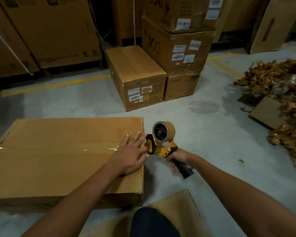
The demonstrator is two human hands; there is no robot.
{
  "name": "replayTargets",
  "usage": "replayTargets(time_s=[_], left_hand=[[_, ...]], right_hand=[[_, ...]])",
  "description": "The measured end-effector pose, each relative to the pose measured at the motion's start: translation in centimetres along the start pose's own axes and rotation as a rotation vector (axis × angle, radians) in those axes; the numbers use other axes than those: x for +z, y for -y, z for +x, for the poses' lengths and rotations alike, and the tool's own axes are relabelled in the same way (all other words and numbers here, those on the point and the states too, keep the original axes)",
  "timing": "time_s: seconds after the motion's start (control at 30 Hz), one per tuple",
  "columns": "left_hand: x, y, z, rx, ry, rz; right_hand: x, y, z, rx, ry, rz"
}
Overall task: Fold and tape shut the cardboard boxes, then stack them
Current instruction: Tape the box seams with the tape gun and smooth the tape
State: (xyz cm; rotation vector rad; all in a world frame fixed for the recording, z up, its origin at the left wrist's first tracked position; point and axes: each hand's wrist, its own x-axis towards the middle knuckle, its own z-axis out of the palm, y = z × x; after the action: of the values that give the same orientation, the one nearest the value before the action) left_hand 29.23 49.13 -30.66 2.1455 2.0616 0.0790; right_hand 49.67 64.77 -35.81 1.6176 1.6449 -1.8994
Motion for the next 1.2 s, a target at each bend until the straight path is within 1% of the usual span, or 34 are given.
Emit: replayTargets(time_s=[0.07, 0.13, 0.27, 0.37, 0.43, 0.5, 0.57, 0.63, 0.67, 0.73, 0.77, 0.87, 0.93, 0.97, 1.0, 1.07, 1.1, 1.13, 1.2], left_hand=[[-0.8, 0.6, 1.2, 0.062, 0.019, 0.022], [-1.0, 0.7, 2.5, 0.091, 0.029, 0.025], [-0.5, 0.5, 4.4, 0.040, 0.007, 0.005], [0.1, 0.0, 5.6, -0.023, -0.037, -0.011], [0.2, -0.6, 6.6, -0.061, -0.045, -0.007], [0.3, -1.1, 7.3, -0.094, -0.032, 0.017], [0.5, -1.5, 7.6, -0.120, -0.028, 0.024], [0.6, -1.6, 7.5, -0.150, -0.038, 0.002], [0.7, -1.7, 7.3, -0.165, -0.039, -0.014], [0.8, -2.0, 6.8, -0.196, -0.038, -0.047], [0.8, -2.1, 6.5, -0.213, -0.038, -0.066], [0.8, -1.8, 4.9, -0.254, -0.036, -0.101], [0.8, -0.8, 3.2, -0.271, -0.025, -0.086], [0.7, 0.0, 2.1, -0.279, -0.016, -0.072], [0.6, 0.9, 0.9, -0.289, -0.001, -0.057], [0.2, 2.6, -1.5, -0.322, 0.037, -0.035], [0.0, 3.3, -2.8, -0.339, 0.051, -0.035], [-0.2, 4.0, -4.0, -0.353, 0.061, -0.036], [-0.3, 5.4, -6.1, -0.366, 0.072, -0.030]], right_hand=[[1.5, -0.4, 1.0, 0.006, 0.001, 0.152], [2.5, -1.2, 2.4, 0.055, 0.011, 0.259], [3.4, -3.2, 5.2, 0.154, 0.015, 0.490], [3.8, -4.2, 6.1, 0.184, 0.009, 0.530], [4.0, -4.4, 6.1, 0.159, -0.034, 0.523], [4.0, -4.3, 5.9, 0.103, -0.167, 0.391], [3.6, -4.2, 5.5, 0.083, -0.359, 0.100], [3.3, -3.3, 4.3, 0.080, -0.467, -0.154], [3.2, -2.7, 3.7, 0.061, -0.512, -0.214], [3.1, -0.8, 2.3, 0.004, -0.599, -0.200], [3.1, 0.5, 1.6, -0.037, -0.619, -0.156], [4.1, 5.1, -1.0, -0.245, -0.612, -0.050], [6.3, 7.3, -2.7, -0.397, -0.625, -0.057], [7.8, 8.0, -3.6, -0.460, -0.625, -0.138], [9.6, 8.3, -4.4, -0.511, -0.613, -0.281], [12.6, 8.1, -5.0, -0.549, -0.590, -0.674], [13.5, 7.7, -5.1, -0.550, -0.604, -0.827], [14.0, 7.4, -5.0, -0.535, -0.629, -0.927], [14.6, 7.3, -4.7, -0.473, -0.666, -0.995]])
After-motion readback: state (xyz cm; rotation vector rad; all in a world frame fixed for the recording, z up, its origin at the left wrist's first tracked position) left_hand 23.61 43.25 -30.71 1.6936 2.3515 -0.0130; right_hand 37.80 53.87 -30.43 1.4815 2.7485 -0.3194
